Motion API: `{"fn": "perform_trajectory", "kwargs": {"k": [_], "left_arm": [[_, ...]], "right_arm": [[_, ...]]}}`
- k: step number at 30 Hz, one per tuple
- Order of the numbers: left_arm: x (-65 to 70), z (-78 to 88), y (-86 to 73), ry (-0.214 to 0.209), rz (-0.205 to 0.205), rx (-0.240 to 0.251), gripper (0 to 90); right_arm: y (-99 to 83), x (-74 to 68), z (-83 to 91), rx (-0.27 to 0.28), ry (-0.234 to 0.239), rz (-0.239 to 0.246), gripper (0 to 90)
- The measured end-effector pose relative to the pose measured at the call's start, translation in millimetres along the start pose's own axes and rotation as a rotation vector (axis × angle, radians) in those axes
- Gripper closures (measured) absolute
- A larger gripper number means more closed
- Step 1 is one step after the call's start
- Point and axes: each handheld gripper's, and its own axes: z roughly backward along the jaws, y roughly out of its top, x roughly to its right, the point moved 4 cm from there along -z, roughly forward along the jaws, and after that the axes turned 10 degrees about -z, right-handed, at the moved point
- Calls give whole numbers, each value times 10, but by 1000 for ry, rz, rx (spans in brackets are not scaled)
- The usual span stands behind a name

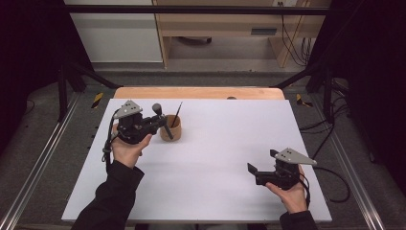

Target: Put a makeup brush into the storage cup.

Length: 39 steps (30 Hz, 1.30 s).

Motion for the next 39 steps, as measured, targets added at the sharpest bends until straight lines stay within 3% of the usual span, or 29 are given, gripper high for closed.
{"fn": "perform_trajectory", "kwargs": {"k": [20,39], "left_arm": [[-160,-239,107,41,2,-18,769],[-327,-433,76,89,18,-30,769]], "right_arm": [[1,-9,-16,-3,-2,1,31],[6,-26,-21,-2,5,3,31]]}}
